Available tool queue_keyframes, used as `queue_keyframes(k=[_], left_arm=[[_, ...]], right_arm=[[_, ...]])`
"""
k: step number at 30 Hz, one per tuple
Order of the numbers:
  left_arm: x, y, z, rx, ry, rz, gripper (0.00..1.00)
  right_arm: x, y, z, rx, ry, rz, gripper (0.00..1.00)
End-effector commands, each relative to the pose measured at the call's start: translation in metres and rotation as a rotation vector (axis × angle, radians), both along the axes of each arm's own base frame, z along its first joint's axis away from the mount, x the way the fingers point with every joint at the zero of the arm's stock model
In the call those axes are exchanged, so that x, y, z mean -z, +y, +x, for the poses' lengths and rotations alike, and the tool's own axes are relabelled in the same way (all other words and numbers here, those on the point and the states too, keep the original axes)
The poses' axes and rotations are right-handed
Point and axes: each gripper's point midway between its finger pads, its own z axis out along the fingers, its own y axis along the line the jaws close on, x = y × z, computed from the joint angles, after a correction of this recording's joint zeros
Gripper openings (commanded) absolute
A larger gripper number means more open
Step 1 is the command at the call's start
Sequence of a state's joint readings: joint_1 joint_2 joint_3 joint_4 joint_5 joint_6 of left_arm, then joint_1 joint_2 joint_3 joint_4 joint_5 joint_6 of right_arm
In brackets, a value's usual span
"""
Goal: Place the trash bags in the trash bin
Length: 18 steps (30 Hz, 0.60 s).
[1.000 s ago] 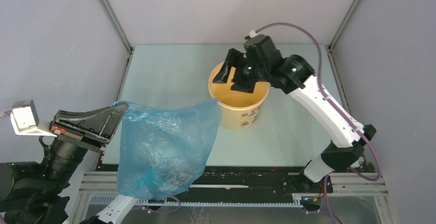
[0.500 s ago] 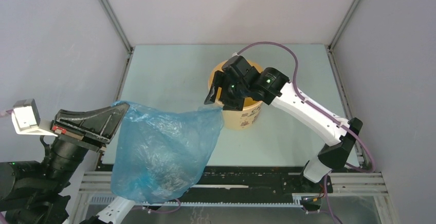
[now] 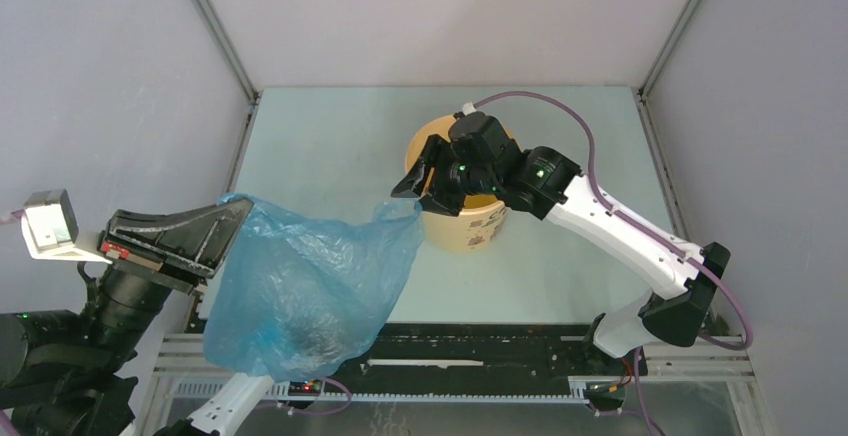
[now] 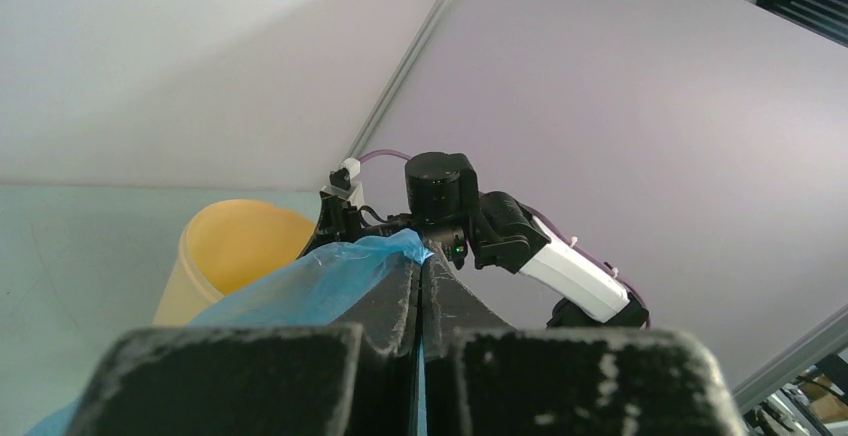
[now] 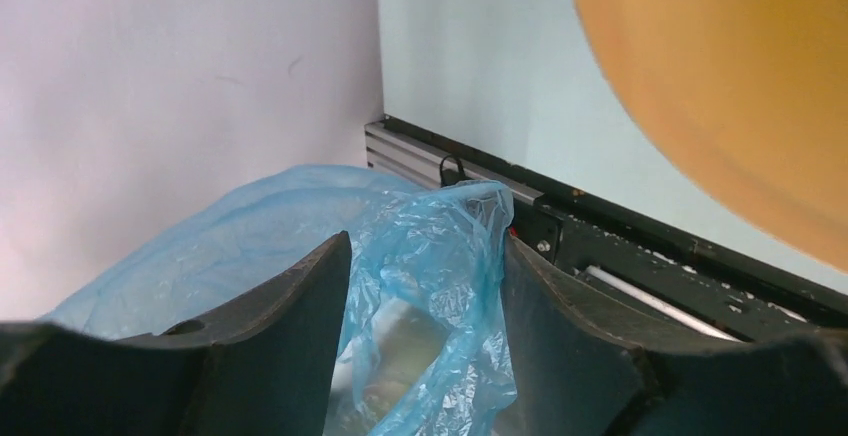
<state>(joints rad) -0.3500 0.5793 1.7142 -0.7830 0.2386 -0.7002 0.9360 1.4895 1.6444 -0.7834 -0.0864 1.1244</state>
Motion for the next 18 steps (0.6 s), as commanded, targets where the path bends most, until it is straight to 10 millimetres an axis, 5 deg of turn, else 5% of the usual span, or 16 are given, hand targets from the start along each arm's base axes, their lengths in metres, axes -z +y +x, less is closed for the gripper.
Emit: queue_keyframes(k=[1,6,9,12,18], left_arm=[[-0.01,-0.008,0.014,0.014,-0.01,0.006,0.0],[-0.012,-0.007,0.015,0.004,-0.015,0.0,0.0],[-0.012,-0.006,0.017,-0.004,-0.012,0.002,0.0],[-0.012,-0.003,0.023,-0.03,-0.006,0.002,0.0],[-0.024,0.002,0.048,-0.104,0.017,-0.031,0.0]], right_arm=[[-0.026,0.012,-0.004,-0.01,-0.002,0.111,0.67],[-0.012,0.018,-0.004,-0.035,0.012,0.121,0.62],[-0.03,0.024,0.004,-0.058,-0.028,0.175,0.41],[-0.066,0.017,0.016,-0.063,-0.146,0.225,0.0],[-0.16,-0.036,0.045,0.019,-0.441,0.377,0.0]])
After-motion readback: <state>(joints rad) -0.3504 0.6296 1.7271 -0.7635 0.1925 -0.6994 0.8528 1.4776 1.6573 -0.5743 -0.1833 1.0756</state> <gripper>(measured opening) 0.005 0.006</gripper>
